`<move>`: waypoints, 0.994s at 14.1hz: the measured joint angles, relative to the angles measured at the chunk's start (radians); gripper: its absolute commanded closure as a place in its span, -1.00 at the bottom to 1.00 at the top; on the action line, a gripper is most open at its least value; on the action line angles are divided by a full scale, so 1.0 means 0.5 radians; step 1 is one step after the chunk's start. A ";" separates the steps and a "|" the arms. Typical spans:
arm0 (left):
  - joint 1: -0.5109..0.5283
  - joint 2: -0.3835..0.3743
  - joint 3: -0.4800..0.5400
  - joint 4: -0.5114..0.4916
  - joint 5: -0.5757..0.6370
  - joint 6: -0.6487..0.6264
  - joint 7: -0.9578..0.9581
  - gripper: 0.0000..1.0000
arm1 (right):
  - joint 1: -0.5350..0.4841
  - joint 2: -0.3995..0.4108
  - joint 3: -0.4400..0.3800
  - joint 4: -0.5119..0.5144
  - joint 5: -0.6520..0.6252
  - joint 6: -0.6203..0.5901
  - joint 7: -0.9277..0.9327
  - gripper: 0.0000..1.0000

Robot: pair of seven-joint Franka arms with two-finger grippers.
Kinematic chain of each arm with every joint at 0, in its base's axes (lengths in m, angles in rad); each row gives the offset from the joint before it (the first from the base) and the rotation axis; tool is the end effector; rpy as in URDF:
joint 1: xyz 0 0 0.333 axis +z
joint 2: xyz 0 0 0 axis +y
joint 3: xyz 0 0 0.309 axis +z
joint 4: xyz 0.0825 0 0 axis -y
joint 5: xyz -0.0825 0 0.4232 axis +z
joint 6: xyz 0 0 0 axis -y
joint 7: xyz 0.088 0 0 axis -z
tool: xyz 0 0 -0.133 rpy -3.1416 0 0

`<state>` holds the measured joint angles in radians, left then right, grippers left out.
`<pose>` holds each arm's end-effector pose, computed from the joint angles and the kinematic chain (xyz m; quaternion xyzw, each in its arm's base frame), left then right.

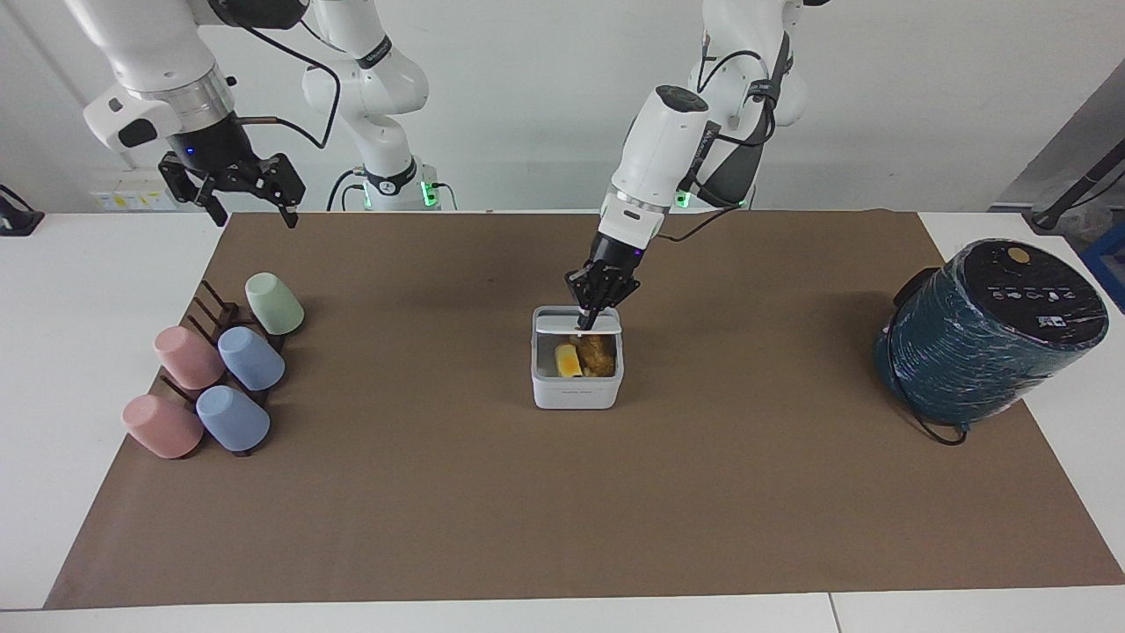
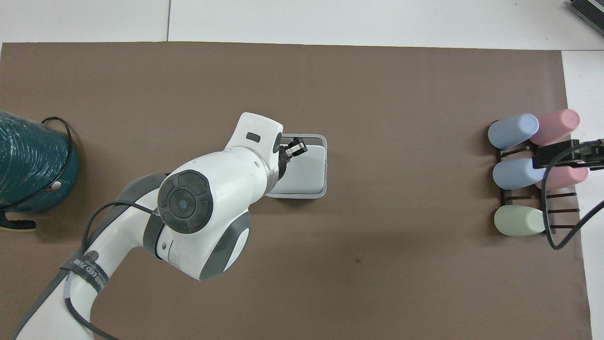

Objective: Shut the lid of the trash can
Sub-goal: 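Press the lid down onto the can with the left gripper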

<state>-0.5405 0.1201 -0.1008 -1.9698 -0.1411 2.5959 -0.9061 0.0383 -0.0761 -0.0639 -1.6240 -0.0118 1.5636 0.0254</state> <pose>0.5372 -0.3981 0.4182 0.9502 0.1780 0.1393 0.2147 0.5698 -0.0174 0.6079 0.9996 -0.0255 0.0078 0.0035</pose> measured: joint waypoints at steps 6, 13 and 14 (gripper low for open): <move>0.000 0.076 0.000 0.000 -0.005 0.084 0.000 1.00 | 0.000 0.000 0.000 0.000 0.000 0.000 0.000 -1.00; 0.005 0.243 0.000 0.002 -0.006 0.279 -0.001 1.00 | 0.000 0.000 0.000 0.000 0.000 0.000 0.000 -1.00; 0.015 0.246 0.000 0.002 -0.006 0.281 -0.001 1.00 | 0.000 0.000 0.000 0.000 0.000 0.000 0.000 -1.00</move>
<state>-0.5329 0.2430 -0.1007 -1.9689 -0.1443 2.7364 -0.9064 0.0383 -0.0761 -0.0639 -1.6241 -0.0118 1.5636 0.0254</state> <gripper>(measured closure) 0.991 0.000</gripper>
